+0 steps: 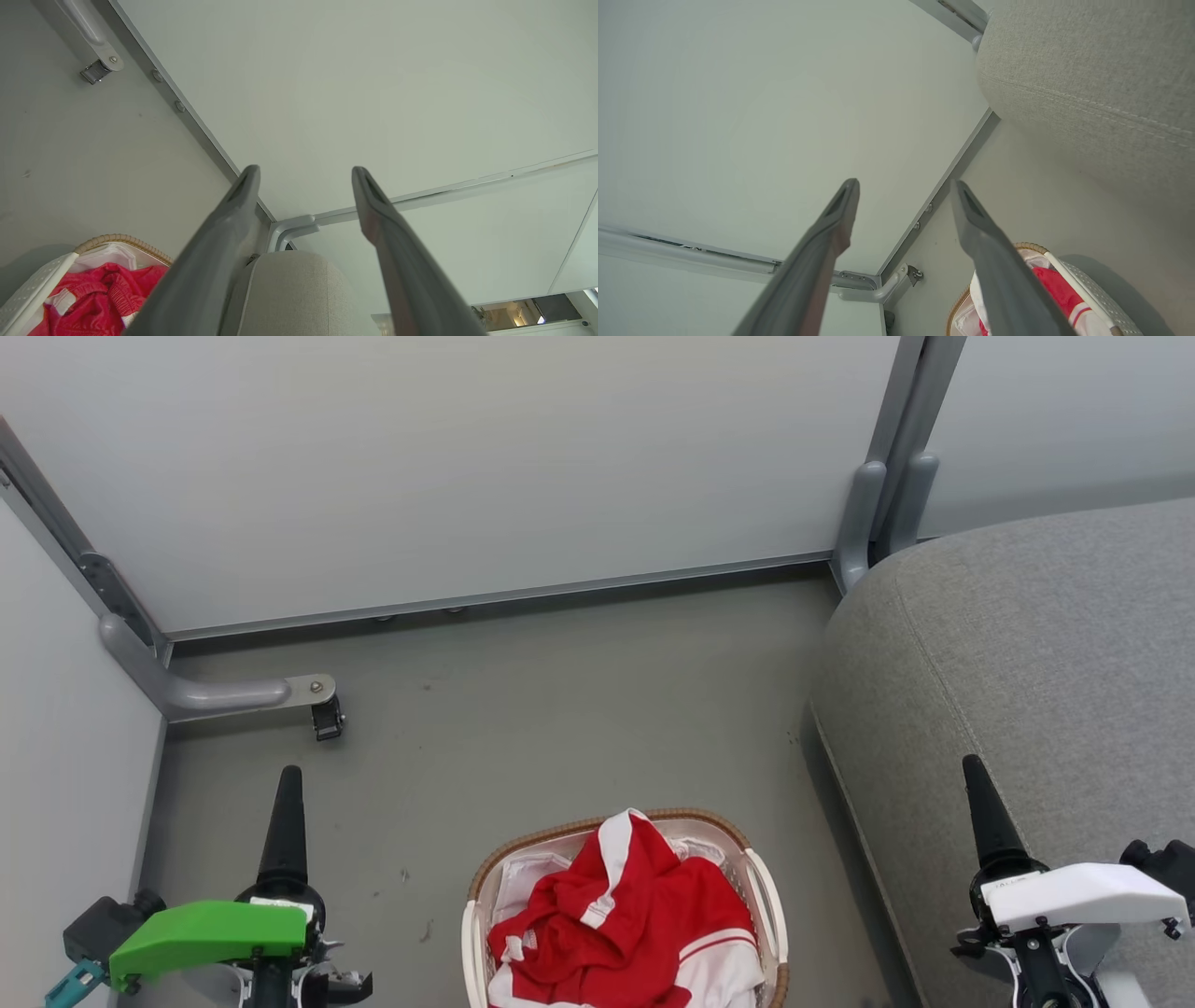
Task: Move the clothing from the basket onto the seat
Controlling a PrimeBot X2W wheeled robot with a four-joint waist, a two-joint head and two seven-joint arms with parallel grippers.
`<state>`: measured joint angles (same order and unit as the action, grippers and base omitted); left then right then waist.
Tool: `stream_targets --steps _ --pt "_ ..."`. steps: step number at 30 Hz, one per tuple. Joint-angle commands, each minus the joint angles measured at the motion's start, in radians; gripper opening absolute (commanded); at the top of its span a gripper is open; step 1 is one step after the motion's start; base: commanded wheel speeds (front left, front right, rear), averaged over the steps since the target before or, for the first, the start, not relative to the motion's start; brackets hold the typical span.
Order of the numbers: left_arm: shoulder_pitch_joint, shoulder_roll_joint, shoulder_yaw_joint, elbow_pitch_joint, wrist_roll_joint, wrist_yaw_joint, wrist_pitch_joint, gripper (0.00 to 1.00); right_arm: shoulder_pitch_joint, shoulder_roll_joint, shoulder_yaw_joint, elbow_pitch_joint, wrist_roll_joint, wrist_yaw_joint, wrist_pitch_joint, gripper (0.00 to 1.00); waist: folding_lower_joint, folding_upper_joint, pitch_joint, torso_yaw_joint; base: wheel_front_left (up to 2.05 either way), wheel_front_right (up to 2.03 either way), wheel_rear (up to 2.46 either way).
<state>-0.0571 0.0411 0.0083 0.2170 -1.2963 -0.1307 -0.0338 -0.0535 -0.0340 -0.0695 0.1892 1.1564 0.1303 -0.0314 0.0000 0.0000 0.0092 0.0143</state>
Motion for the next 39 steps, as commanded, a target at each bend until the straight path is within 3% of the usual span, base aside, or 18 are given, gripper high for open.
stream_targets --steps 1,20,39 --pt "-0.011 0.006 -0.005 -0.022 0.04 0.001 -0.011 1.0 -0.004 -0.009 0.005 -0.021 -0.049 0.0 -0.012 1.0 0.0 0.0 0.0 0.001 0.0 0.0 0.0" --pt "0.01 0.008 -0.058 -0.019 0.332 0.025 -0.073 1.0 0.013 -0.012 0.043 -0.022 -0.406 0.0 -0.075 1.0 0.0 0.0 -0.003 0.018 0.0 0.0 0.0" --pt "0.022 0.009 -0.097 0.02 0.581 0.052 -0.126 1.0 0.025 -0.014 0.065 -0.009 -0.656 0.0 -0.128 1.0 0.0 0.0 -0.006 0.031 0.0 0.0 0.0"
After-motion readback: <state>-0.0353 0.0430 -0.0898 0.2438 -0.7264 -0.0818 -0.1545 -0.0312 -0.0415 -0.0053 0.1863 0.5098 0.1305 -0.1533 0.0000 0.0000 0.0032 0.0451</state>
